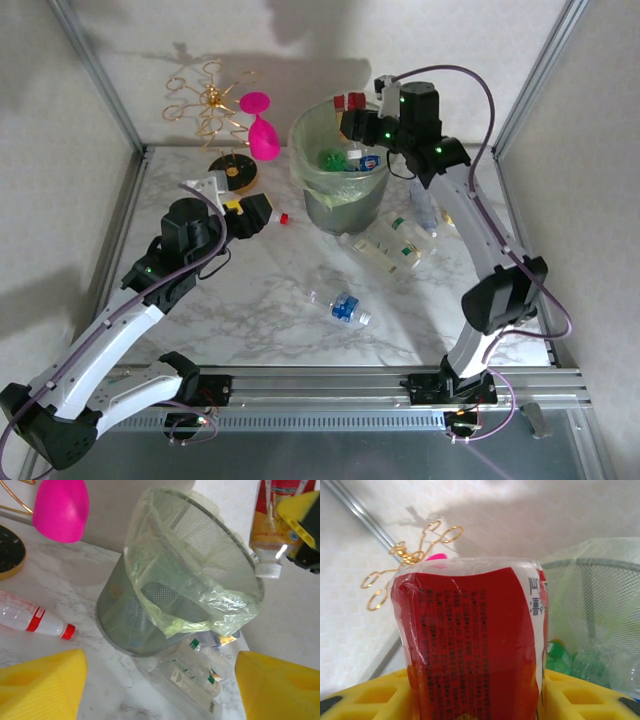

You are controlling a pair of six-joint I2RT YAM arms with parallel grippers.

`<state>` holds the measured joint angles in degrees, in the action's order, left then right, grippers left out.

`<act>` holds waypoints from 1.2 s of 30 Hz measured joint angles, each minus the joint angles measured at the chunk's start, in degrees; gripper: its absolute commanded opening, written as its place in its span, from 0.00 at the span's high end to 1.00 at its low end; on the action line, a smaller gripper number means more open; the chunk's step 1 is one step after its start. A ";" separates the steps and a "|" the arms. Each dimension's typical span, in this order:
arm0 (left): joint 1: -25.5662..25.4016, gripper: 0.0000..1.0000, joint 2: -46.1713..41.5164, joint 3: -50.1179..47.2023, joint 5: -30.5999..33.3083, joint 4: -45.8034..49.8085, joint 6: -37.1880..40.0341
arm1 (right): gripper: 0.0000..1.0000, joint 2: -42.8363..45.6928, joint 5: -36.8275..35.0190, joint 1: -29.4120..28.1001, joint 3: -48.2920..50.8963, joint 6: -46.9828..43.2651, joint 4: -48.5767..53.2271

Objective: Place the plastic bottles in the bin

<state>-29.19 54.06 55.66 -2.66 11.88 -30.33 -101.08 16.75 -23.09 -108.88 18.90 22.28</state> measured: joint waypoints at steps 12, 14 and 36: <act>-0.04 0.23 0.00 -1.44 1.07 -1.27 0.61 | 0.46 -11.65 3.06 -2.80 -6.60 -4.02 5.31; -0.04 0.23 0.00 -1.46 1.20 -1.36 0.61 | 0.45 -11.63 4.81 -3.41 -4.90 -4.59 5.40; -0.04 0.23 -0.11 -1.73 2.67 -1.44 0.63 | 0.20 -15.50 3.50 -4.07 -7.87 -7.19 11.65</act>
<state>-29.23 53.95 53.93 0.01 10.44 -29.69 -116.57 20.25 -27.16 -116.75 11.70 33.93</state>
